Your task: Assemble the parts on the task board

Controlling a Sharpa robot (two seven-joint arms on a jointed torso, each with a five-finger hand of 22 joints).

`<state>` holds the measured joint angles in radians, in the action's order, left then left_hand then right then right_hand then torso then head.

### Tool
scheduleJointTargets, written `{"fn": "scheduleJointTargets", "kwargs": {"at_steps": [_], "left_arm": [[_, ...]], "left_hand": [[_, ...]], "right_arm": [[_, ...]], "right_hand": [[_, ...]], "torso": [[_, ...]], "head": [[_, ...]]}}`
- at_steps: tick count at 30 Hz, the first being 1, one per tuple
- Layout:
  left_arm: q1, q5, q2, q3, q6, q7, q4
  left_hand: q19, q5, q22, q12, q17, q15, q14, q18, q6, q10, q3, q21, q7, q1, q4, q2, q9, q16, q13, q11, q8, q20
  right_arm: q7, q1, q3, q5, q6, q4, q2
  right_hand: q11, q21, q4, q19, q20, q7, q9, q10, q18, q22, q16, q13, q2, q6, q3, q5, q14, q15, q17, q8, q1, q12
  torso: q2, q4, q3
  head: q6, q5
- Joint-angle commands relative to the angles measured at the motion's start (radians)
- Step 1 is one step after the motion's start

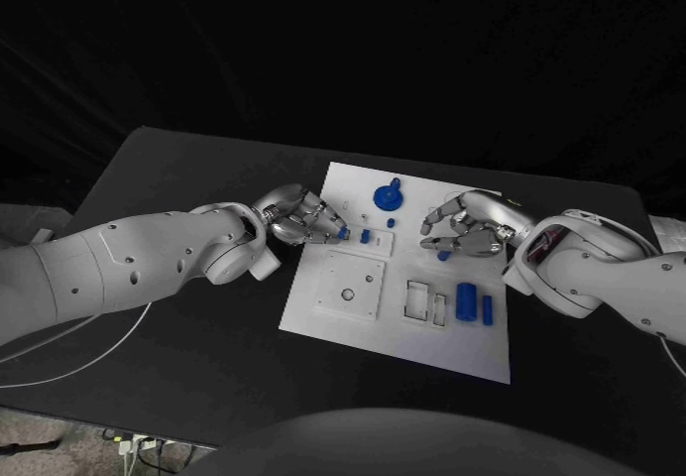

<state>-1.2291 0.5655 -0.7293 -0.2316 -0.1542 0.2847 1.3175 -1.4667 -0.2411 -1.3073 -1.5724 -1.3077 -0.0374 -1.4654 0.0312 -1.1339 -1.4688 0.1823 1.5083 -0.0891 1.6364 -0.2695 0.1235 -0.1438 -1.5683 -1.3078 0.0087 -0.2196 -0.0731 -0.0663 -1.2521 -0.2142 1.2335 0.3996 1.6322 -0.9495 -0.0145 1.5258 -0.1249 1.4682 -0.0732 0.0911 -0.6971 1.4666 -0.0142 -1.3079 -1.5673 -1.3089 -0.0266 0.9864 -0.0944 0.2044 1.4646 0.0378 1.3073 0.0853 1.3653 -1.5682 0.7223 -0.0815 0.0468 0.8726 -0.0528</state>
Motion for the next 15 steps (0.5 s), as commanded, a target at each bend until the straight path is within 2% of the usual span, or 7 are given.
{"fn": "scheduleJointTargets", "kwargs": {"at_steps": [1,3,5,8,11,15], "left_arm": [[0.003,-0.077,0.0,0.001,0.019,0.064,0.009],[0.004,-0.081,-0.001,0.001,0.023,0.062,0.015],[0.004,-0.084,-0.004,0.001,0.032,0.056,0.023],[0.005,-0.086,-0.009,0.001,0.043,0.047,0.037],[0.005,-0.087,-0.012,0.001,0.052,0.04,0.048],[0.005,-0.088,-0.015,0.001,0.065,0.027,0.063]], "left_hand": [[-0.053,-0.011,-0.24,0.002,-0.263,0.006,-0.105,-0.013,0.007,-0.102,-0.01,-0.003,-0.001,0.002,0.001,-0.012,-0.002,-0.003,-0.263,0.007,0.003,-0.006],[-0.052,-0.015,-0.239,0.002,-0.263,0.006,-0.105,-0.013,0.007,-0.102,-0.013,-0.003,-0.001,0.002,0.001,-0.012,-0.002,-0.003,-0.263,0.007,0.003,-0.006],[-0.052,-0.018,-0.239,0.002,-0.263,0.006,-0.105,-0.013,0.009,-0.102,-0.016,-0.003,-0.002,0.001,0.001,-0.013,-0.002,-0.003,-0.263,0.008,0.004,-0.006],[-0.053,-0.02,-0.24,0.002,-0.263,0.006,-0.105,-0.013,0.009,-0.102,-0.018,-0.003,-0.002,0.001,0.0,-0.013,-0.002,-0.003,-0.263,0.008,0.005,-0.007],[-0.053,-0.021,-0.24,0.002,-0.263,0.006,-0.105,-0.013,0.01,-0.102,-0.019,-0.003,-0.002,0.0,0.0,-0.014,-0.002,-0.003,-0.263,0.008,0.005,-0.007],[-0.053,-0.024,-0.24,0.002,-0.263,0.007,-0.105,-0.013,0.01,-0.102,-0.021,-0.003,-0.002,0.001,0.0,-0.015,-0.001,-0.003,-0.263,0.008,0.006,-0.007]], "right_arm": [[-0.067,0.001,0.0,-0.013,0.05,0.005,0.006],[-0.089,0.001,0.0,-0.013,0.069,0.007,0.011],[-0.119,0.001,0.0,-0.009,0.096,0.009,0.022],[-0.148,0.0,0.001,0.015,0.125,0.013,0.043],[-0.162,-0.001,0.001,0.041,0.137,0.014,0.067],[-0.168,-0.003,0.002,0.083,0.14,0.01,0.102]], "right_hand": [[-0.015,-0.001,0.021,0.071,-0.003,0.016,0.029,0.104,0.001,-0.245,-0.003,-0.262,0.004,-0.046,-0.01,0.044,0.106,-0.007,0.264,-0.023,0.033,-0.003],[-0.007,0.003,0.035,0.073,-0.003,0.014,0.054,0.104,0.002,-0.247,-0.003,-0.262,0.007,-0.076,-0.023,0.065,0.106,-0.003,0.264,-0.026,0.056,-0.003],[0.007,0.005,0.048,0.075,0.003,-0.001,0.091,0.104,0.002,-0.248,-0.003,-0.262,0.015,-0.101,-0.037,0.082,0.106,0.007,0.264,-0.024,0.078,-0.003],[0.02,0.01,0.058,0.078,0.015,-0.018,0.137,0.104,0.004,-0.249,-0.003,-0.262,0.024,-0.096,-0.055,0.085,0.106,0.018,0.264,-0.022,0.095,-0.003],[0.025,0.012,0.06,0.08,0.019,-0.022,0.16,0.104,0.004,-0.25,-0.003,-0.262,0.029,-0.083,-0.064,0.082,0.106,0.022,0.264,-0.02,0.1,-0.003],[0.03,0.012,0.064,0.08,0.023,-0.029,0.184,0.104,0.005,-0.25,-0.003,-0.262,0.036,-0.074,-0.073,0.074,0.106,0.026,0.264,-0.021,0.107,-0.003]], "torso": [[-0.001,-0.0012,-0.0006],[-0.001,-0.0017,-0.0007],[-0.001,-0.0019,0.0001],[-0.001,-0.0011,0.0001],[-0.001,-0.0028,-0.0008],[-0.002,-0.0027,0.0004]], "head": [[0.0,0.003],[0.0,0.002],[0.0,0.001],[0.0,0.0],[0.0,0.0],[0.0,0.002]]}}
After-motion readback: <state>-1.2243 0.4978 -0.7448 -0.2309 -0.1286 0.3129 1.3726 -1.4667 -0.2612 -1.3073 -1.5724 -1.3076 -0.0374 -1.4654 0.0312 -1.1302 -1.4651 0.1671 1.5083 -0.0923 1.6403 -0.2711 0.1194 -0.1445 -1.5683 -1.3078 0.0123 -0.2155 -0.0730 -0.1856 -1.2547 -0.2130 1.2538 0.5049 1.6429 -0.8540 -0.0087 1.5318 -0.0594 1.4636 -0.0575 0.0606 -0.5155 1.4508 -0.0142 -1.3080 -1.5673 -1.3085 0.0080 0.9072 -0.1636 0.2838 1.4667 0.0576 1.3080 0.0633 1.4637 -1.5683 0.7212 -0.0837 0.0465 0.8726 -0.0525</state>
